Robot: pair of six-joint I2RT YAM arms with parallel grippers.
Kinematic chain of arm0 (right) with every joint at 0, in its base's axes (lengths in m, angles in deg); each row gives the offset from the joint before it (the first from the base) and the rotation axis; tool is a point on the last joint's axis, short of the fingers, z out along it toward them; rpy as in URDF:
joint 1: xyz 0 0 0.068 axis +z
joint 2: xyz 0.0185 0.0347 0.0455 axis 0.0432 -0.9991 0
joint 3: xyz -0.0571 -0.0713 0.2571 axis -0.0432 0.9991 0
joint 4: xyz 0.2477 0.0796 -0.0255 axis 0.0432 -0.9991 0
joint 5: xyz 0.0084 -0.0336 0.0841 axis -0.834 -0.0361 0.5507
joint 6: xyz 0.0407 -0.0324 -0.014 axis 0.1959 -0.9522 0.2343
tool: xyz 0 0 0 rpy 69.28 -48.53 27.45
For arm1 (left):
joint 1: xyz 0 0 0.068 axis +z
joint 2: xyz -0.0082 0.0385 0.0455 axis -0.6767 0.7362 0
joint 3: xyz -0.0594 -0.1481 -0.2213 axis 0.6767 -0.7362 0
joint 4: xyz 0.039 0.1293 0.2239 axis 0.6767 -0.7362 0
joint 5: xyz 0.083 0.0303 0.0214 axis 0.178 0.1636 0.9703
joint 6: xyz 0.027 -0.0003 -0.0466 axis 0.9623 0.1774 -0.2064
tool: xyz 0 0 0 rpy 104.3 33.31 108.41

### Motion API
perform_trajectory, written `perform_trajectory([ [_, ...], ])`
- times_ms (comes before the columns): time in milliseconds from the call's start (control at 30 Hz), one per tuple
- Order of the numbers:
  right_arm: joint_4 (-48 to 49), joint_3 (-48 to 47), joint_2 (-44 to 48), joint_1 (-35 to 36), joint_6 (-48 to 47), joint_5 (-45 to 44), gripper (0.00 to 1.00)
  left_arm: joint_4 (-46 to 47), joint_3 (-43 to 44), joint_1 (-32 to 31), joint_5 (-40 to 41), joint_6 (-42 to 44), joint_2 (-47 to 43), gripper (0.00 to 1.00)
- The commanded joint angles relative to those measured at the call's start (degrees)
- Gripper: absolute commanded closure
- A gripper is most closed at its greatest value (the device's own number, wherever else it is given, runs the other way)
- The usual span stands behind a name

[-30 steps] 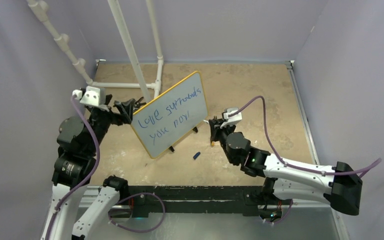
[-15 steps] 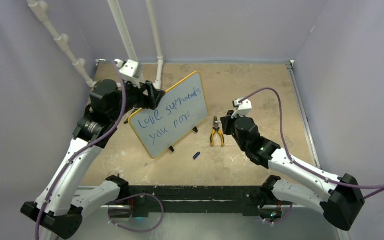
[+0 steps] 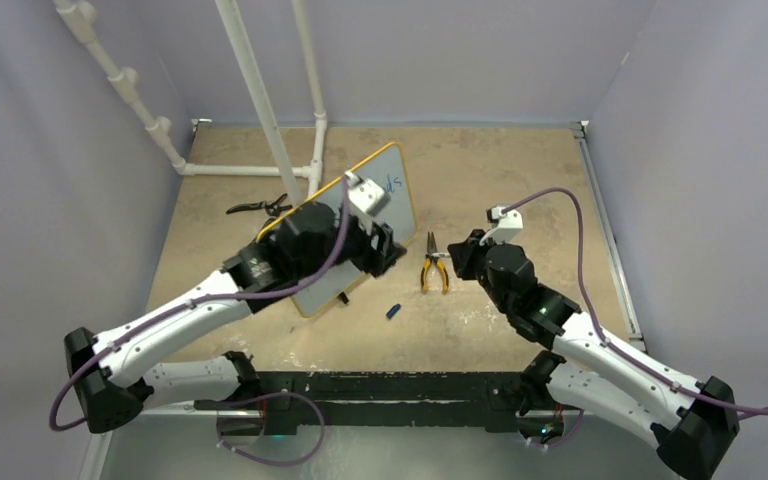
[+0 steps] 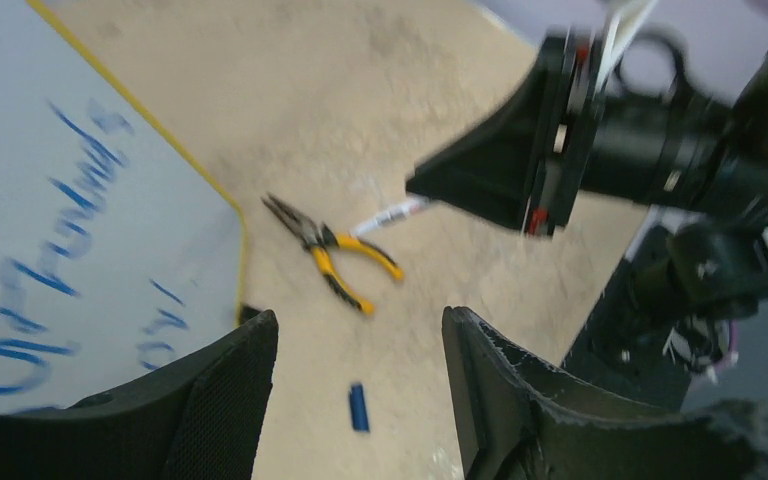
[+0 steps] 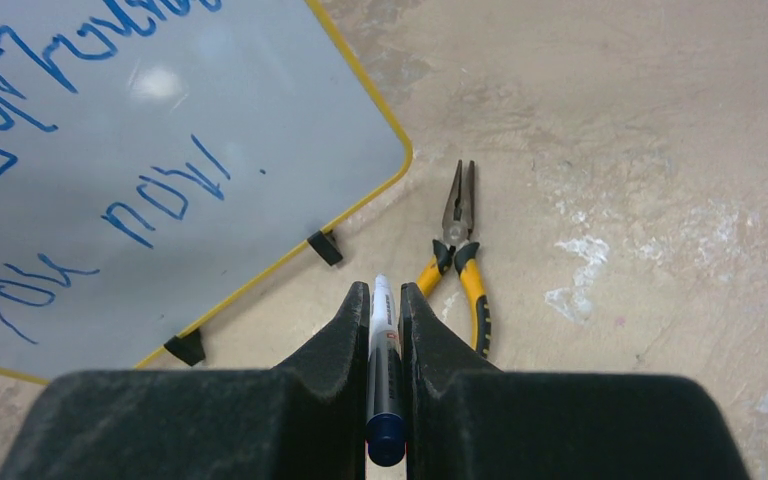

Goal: Write a sentence on the whiteboard
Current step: Pick up the pen cap from the center of the board.

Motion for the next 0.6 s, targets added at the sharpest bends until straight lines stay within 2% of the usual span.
perform_trajectory([
  [0,-5.2,-0.7,1.7,-0.2,3.8,0.5,1.00,6.4,-10.1,-7.2,5.5,-5.2,2.2,0.40],
  [133,-8.5,-0.6,3.9,-0.2,6.3,-1.7,1.00,9.5,-16.3,-13.7,11.0,-8.0,6.9,0.40],
  [267,-9.5,0.3,6.9,-0.2,7.1,-2.2,1.00,12.9,-21.2,-17.5,17.3,-9.9,11.1,0.41],
  [400,-9.6,1.1,8.6,-0.2,7.6,-1.6,1.00,14.8,-23.7,-19.0,21.5,-10.0,14.7,0.44],
  [567,-9.8,1.7,9.2,-0.1,8.1,-1.0,1.00,18.2,-24.2,-19.1,25.8,-9.4,19.9,0.53],
])
